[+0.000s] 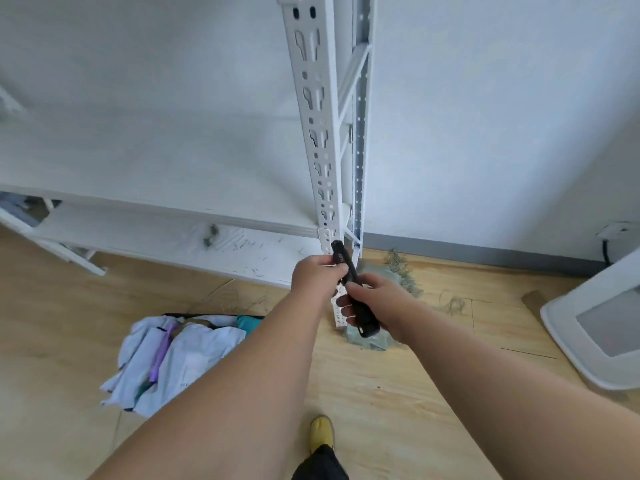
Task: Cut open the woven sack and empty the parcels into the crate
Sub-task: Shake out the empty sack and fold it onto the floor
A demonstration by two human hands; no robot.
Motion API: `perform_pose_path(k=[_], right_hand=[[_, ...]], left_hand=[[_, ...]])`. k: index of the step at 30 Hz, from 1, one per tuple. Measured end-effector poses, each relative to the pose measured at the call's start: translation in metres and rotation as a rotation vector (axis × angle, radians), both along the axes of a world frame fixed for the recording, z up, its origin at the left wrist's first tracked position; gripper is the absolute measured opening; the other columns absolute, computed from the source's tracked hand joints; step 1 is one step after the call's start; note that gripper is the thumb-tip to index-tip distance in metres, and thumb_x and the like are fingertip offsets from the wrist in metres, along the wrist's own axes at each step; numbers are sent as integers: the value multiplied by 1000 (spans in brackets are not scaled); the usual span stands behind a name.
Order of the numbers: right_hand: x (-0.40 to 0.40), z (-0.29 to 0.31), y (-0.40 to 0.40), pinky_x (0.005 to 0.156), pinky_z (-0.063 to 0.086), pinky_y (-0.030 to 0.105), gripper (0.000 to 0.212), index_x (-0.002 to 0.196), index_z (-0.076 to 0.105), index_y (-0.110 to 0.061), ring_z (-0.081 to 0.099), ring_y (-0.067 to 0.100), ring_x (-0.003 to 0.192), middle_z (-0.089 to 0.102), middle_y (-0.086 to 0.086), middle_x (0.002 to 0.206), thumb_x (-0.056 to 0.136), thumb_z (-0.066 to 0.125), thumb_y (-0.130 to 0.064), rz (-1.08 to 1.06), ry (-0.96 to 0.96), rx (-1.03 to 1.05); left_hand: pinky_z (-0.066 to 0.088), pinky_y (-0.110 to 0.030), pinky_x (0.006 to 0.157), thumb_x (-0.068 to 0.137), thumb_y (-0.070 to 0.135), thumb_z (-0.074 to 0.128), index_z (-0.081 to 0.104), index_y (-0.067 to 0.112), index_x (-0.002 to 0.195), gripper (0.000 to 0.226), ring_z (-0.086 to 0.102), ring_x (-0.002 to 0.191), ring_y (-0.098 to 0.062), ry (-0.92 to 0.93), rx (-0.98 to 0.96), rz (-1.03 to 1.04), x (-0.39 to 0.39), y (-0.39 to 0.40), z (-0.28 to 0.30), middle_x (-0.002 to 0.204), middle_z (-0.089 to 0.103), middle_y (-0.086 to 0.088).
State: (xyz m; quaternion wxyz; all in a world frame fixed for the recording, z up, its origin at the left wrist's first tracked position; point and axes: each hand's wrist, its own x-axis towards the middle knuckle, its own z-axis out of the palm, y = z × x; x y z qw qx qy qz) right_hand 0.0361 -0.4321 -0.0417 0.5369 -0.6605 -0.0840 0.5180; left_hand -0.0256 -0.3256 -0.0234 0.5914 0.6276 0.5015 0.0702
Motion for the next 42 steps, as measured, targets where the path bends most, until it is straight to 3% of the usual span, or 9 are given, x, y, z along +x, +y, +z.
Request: perform_pose_path(k=[5, 11, 17, 21, 24, 29, 34, 38, 42], right_hand=[[-7, 25, 42, 73, 59, 32, 25, 116, 57, -16, 70, 21, 87, 72, 10, 105, 92, 61, -19, 161, -285, -87], [-8, 25, 137, 80, 56, 36, 25, 112, 63, -18, 67, 18, 83, 72, 0, 92, 88, 64, -28, 90, -509, -131], [10, 11, 224, 48, 46, 25, 32, 123, 57, -12, 57, 15, 55, 71, 9, 81, 93, 55, -24, -56, -452, -189], [35, -3, 261, 55, 54, 29, 32, 127, 54, -16, 57, 20, 54, 67, 11, 80, 95, 52, -19, -186, -349, -216], [49, -17, 280, 66, 58, 35, 39, 130, 53, -16, 57, 22, 55, 65, 13, 78, 92, 54, -11, -176, -296, -268], [61, -39, 295, 78, 59, 42, 57, 138, 45, -15, 68, 35, 82, 67, 21, 103, 85, 58, 0, -161, -278, -319], [68, -46, 298, 78, 60, 43, 57, 138, 46, -17, 70, 35, 82, 69, 21, 100, 84, 57, -2, -185, -316, -352], [69, -46, 300, 77, 59, 40, 61, 139, 43, -18, 67, 32, 78, 70, 20, 95, 82, 57, -1, -213, -357, -367], [68, -47, 300, 86, 56, 43, 68, 141, 42, -20, 70, 29, 88, 71, 13, 95, 78, 58, -2, -180, -397, -379]], left_hand=[[56, -27, 72, 87, 9, 64, 67, 17, 107, 21, 70, 91, -21, -170, 8, 131, -12, 55, 25, 99, 71, -7], [54, -41, 93, 91, 16, 59, 65, 21, 114, 25, 65, 103, -21, -168, 95, 21, -9, 131, 30, 112, 67, -1], [56, -35, 87, 94, 18, 56, 45, 18, 140, 48, 59, 109, -19, 20, -52, -220, -14, 201, 15, 131, 55, -2], [55, -35, 90, 93, 12, 57, 45, 18, 140, 48, 57, 117, -23, 77, -111, -362, 0, 240, -2, 131, 54, -6], [53, -38, 95, 89, 4, 50, 61, 19, 120, 37, 60, 113, -26, 114, -102, -460, 15, 252, -12, 121, 61, -10], [39, -26, 65, 81, 6, 43, 63, 14, 108, 34, 46, 70, -17, 102, -69, -534, 26, 256, -24, 76, 55, 1], [38, -26, 66, 76, 1, 40, 61, 19, 119, 51, 49, 72, -13, 52, -99, -580, 32, 259, -35, 79, 59, 4], [46, -30, 83, 76, 2, 40, 57, 20, 123, 53, 58, 103, -21, -10, -114, -537, 32, 258, -37, 109, 66, -3], [41, -22, 80, 87, -3, 41, 56, 20, 126, 48, 56, 100, -18, -72, -114, -543, 33, 262, -38, 117, 65, -9]])
